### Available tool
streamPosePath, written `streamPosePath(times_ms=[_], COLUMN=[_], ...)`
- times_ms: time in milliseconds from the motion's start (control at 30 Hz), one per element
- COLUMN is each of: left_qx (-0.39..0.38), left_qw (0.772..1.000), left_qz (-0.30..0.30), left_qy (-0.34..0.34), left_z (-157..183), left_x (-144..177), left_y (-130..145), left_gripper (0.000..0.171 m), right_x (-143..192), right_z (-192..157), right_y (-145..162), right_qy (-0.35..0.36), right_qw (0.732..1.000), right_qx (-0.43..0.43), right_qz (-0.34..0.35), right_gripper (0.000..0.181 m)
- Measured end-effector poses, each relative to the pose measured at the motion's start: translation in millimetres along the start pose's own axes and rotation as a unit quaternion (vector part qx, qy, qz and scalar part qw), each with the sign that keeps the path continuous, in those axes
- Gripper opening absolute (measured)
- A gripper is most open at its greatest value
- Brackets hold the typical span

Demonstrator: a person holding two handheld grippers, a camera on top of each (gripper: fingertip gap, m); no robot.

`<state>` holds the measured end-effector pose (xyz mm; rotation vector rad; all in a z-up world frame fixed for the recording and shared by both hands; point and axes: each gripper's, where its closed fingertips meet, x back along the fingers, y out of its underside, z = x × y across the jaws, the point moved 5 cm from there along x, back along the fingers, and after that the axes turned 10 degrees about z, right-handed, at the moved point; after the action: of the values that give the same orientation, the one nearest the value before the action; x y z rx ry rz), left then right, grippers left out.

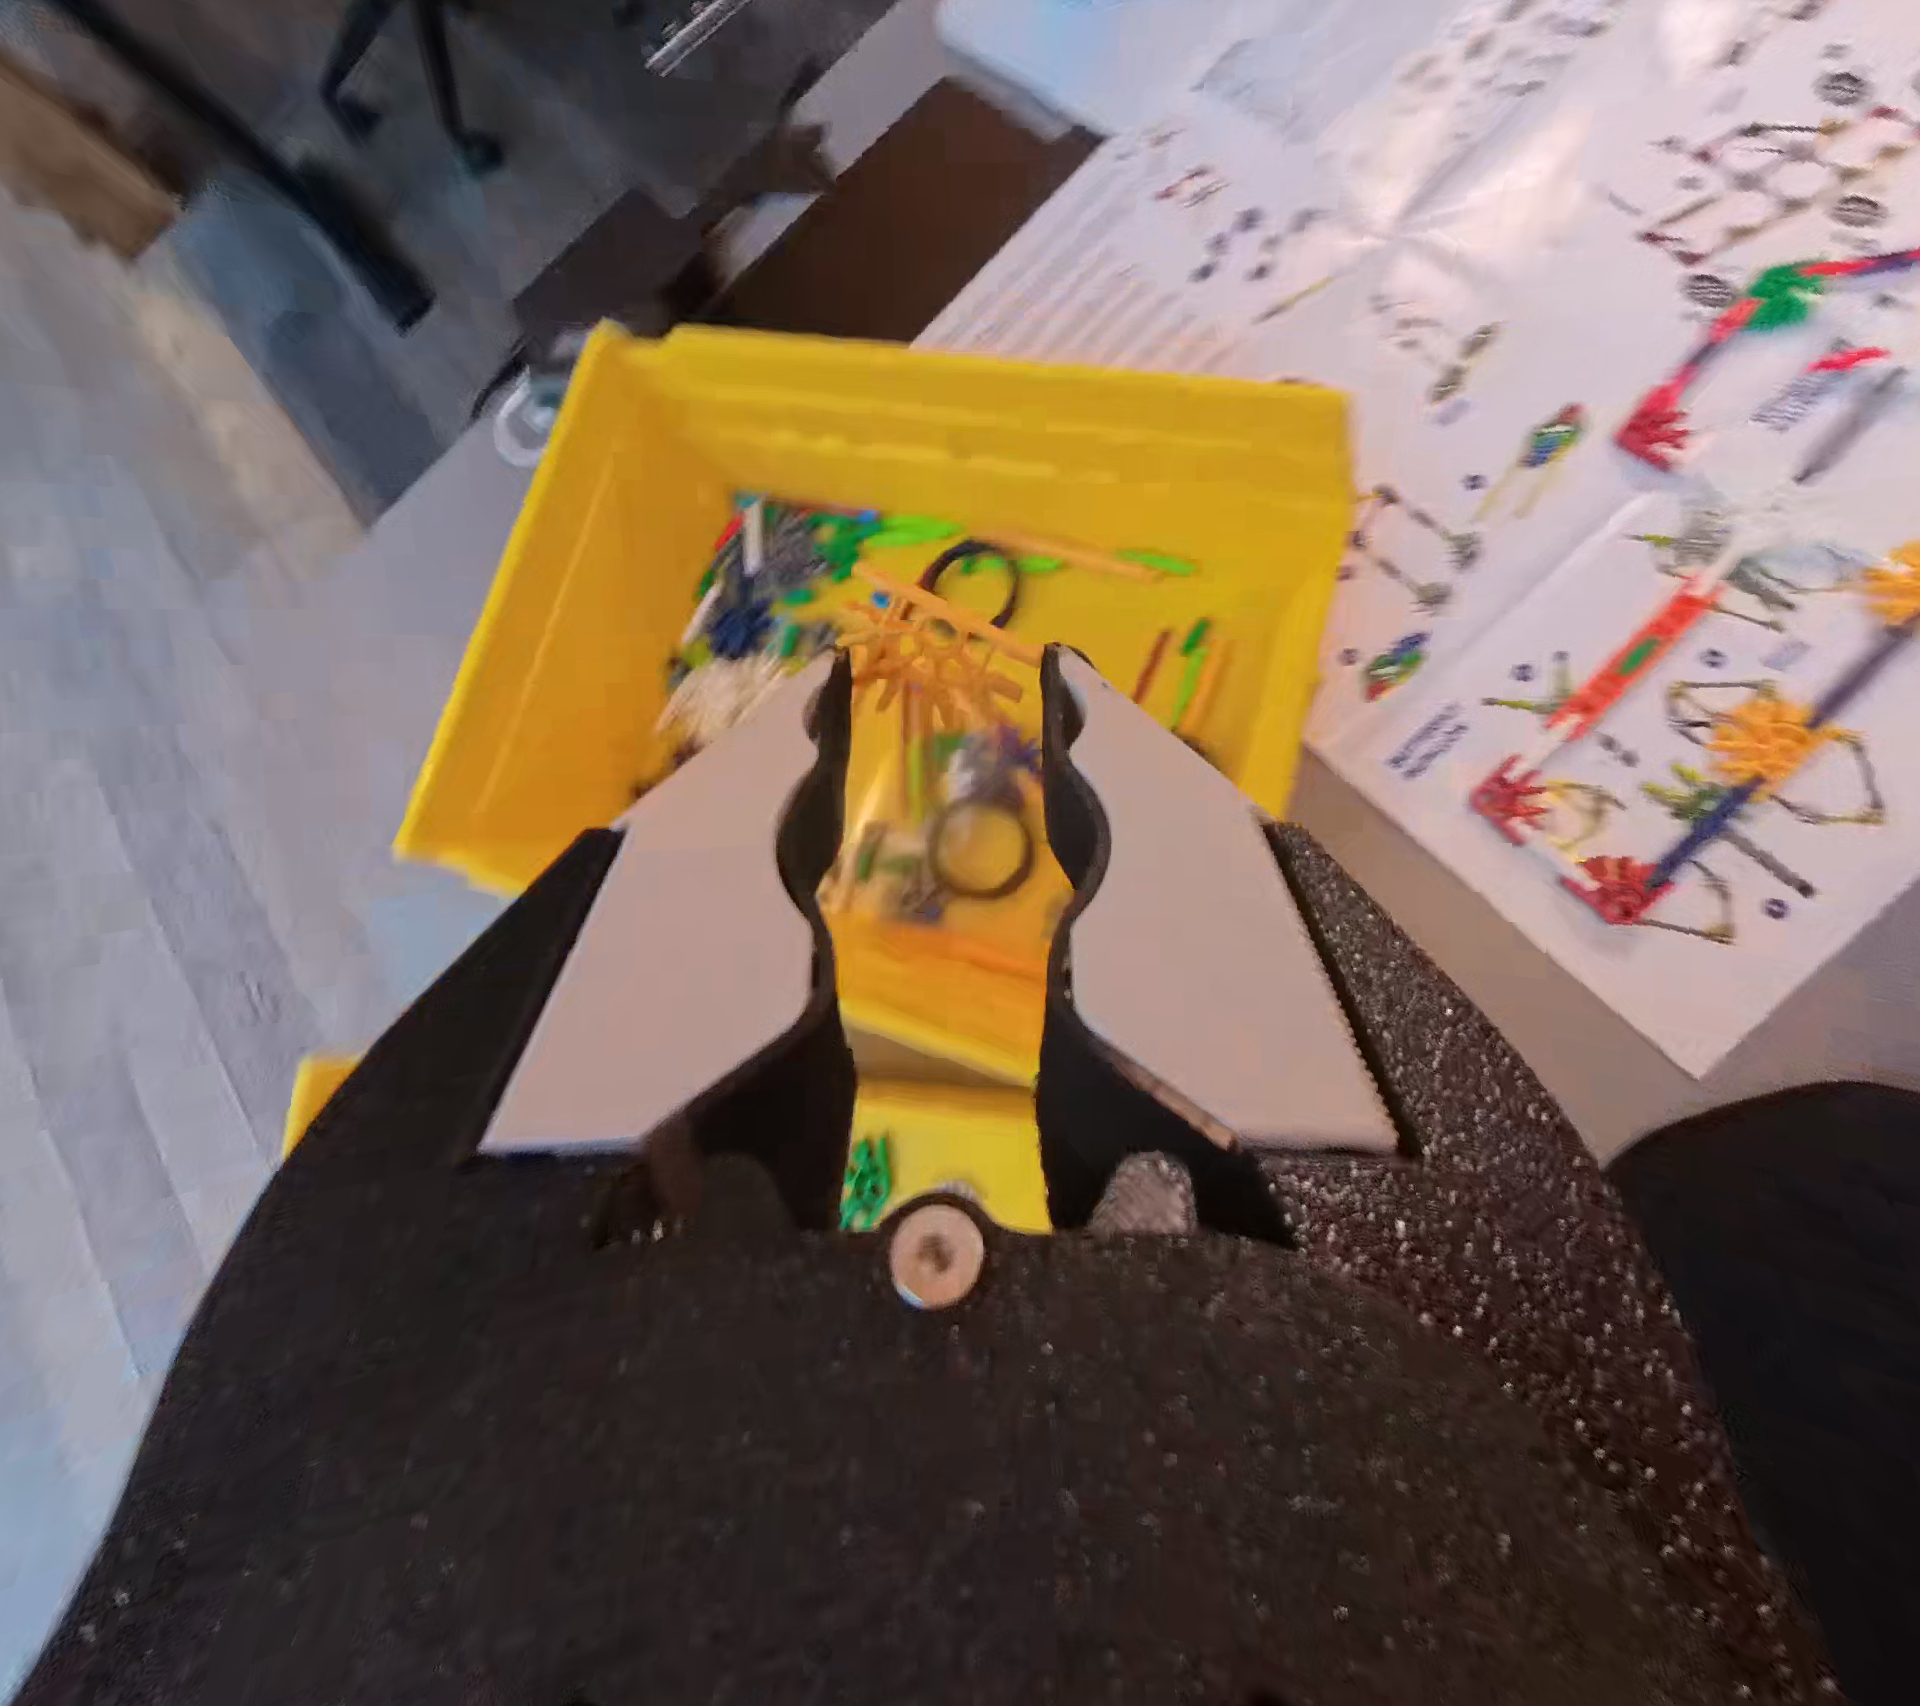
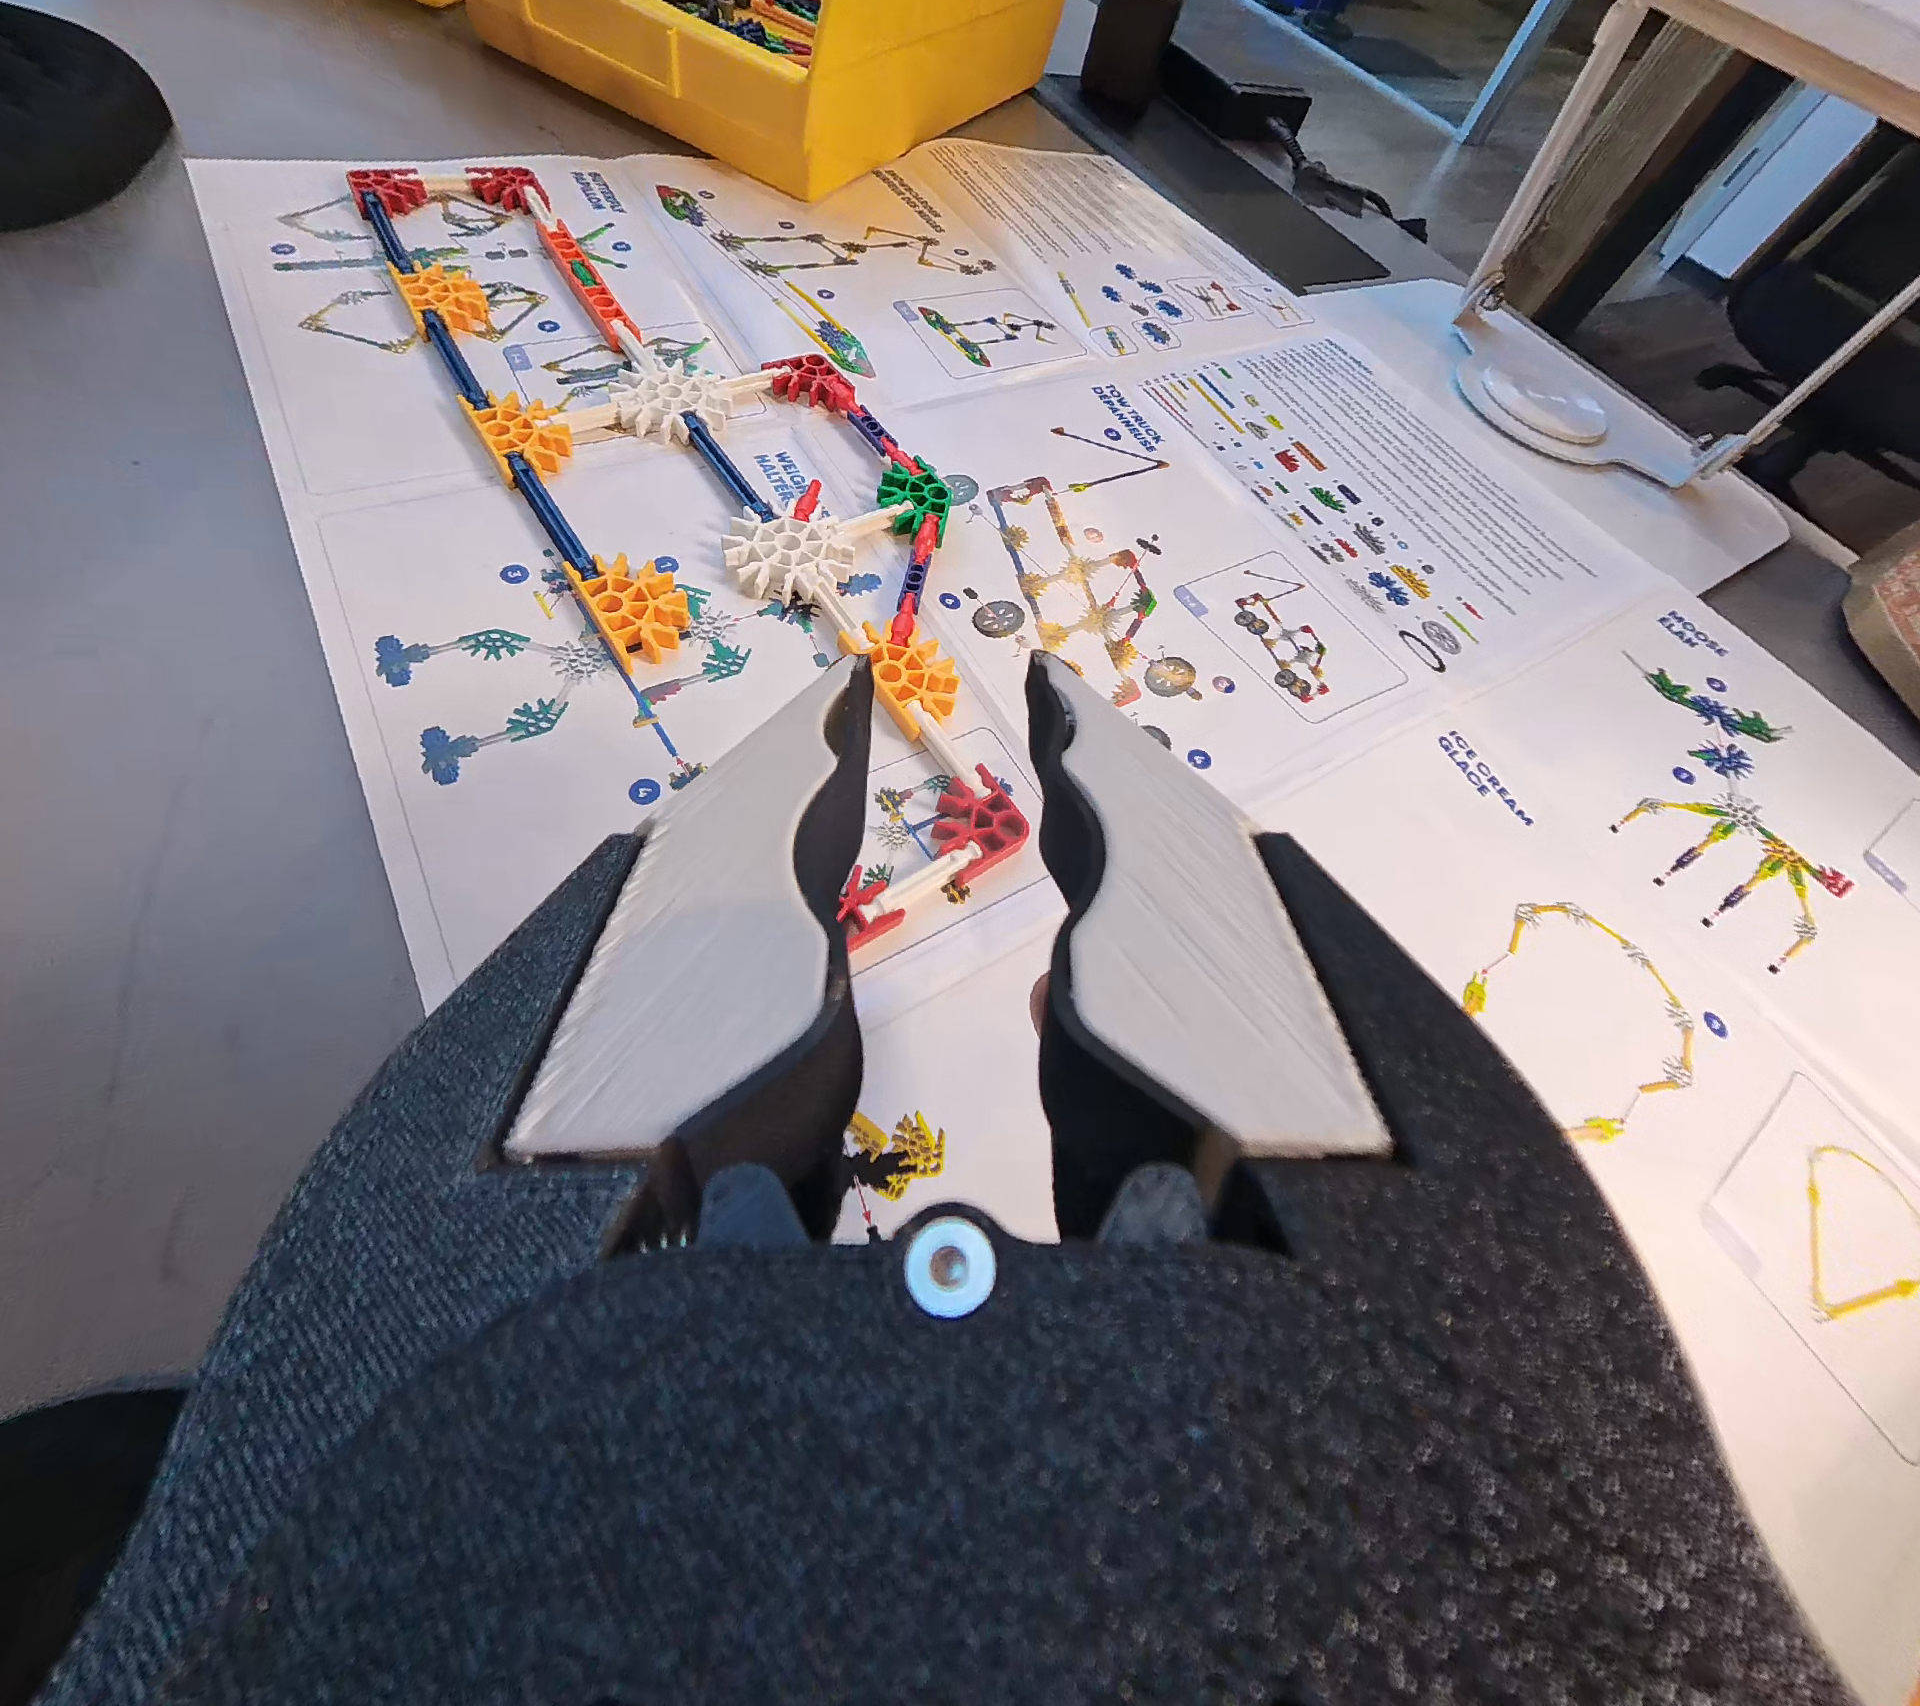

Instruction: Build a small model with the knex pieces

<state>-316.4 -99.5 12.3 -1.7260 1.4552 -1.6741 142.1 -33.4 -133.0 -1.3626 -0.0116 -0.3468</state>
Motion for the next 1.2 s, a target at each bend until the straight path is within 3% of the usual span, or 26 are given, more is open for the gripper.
streamPosePath(times_ms=[133, 267, 367, 467, 633, 867, 1000, 1200], left_qx=[-0.126, -0.223, -0.27, -0.299, -0.33, -0.339, -0.301, -0.156], left_qw=[0.981, 0.928, 0.887, 0.854, 0.819, 0.801, 0.827, 0.906], left_qz=[0.03, 0.036, 0.026, 0.016, 0.0, 0.004, 0.026, 0.105], left_qy=[0.142, 0.297, 0.375, 0.426, 0.469, 0.494, 0.474, 0.378], left_z=[123.6, 235.8, 293.0, 328.2, 360.7, 382.0, 368.2, 315.1], left_x=[-58.3, -108.5, -134.3, -152.3, -169.1, -169.4, -162.0, -143.5], left_y=[-42.9, -48.9, -44.6, -39.1, -30.4, -16.7, -18.5, -23.0], left_gripper=[0.034, 0.034, 0.034, 0.034, 0.034, 0.035, 0.04, 0.042], right_x=[3.7, 7.4, 9.4, 10.8, 8.9, 6.4, 5.4, 3.2], right_z=[4.5, 11.4, 14.5, 14.7, 8.2, -0.7, -5.3, -8.8], right_y=[-2.2, -0.7, -0.3, 0.7, 7.6, 13.0, 16.7, 18.4], right_qy=[0.015, 0.027, 0.033, 0.03, 0.003, -0.026, -0.04, -0.047], right_qw=[1.0, 1.0, 0.999, 1.0, 1.0, 0.999, 0.998, 0.997], right_qx=[0.004, -0.004, -0.005, -0.007, -0.006, 0.0, 0.001, 0.005], right_qz=[0.004, 0.006, 0.006, 0.003, -0.019, -0.04, -0.052, -0.059], right_gripper=[0.029, 0.029, 0.029, 0.029, 0.029, 0.029, 0.029, 0.029])
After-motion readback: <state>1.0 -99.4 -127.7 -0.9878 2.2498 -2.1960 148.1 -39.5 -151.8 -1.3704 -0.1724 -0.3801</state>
